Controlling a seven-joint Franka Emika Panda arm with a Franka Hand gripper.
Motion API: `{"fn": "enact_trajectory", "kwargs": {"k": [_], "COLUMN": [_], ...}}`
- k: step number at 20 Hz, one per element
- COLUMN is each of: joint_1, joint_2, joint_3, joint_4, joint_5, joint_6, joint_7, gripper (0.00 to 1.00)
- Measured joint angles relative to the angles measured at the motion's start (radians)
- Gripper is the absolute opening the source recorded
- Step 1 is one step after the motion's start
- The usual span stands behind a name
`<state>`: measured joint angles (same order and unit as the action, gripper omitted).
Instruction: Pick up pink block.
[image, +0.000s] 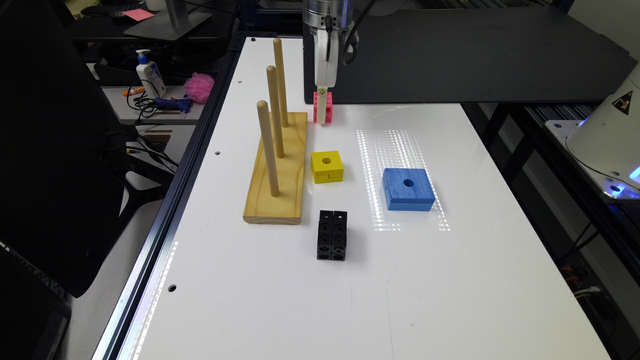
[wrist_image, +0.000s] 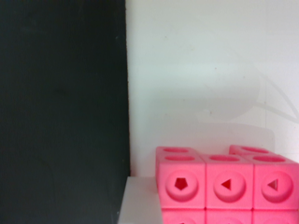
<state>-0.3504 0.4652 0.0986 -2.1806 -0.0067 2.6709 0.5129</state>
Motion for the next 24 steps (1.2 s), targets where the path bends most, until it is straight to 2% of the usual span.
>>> {"fn": "enact_trajectory", "kwargs": {"k": [7,9,24], "joint_1": [0.0,0.0,0.0], "joint_2": [-0.001,-0.02,-0.234], "joint_3": [0.0,-0.001,0.0], "joint_4": [0.0,0.0,-0.003], "joint_5": [0.0,0.0,0.0008], "joint_6": [-0.001,-0.015,-0.23], "joint_7": [0.0,0.0,0.0], "gripper": [0.0,0.0,0.0]}}
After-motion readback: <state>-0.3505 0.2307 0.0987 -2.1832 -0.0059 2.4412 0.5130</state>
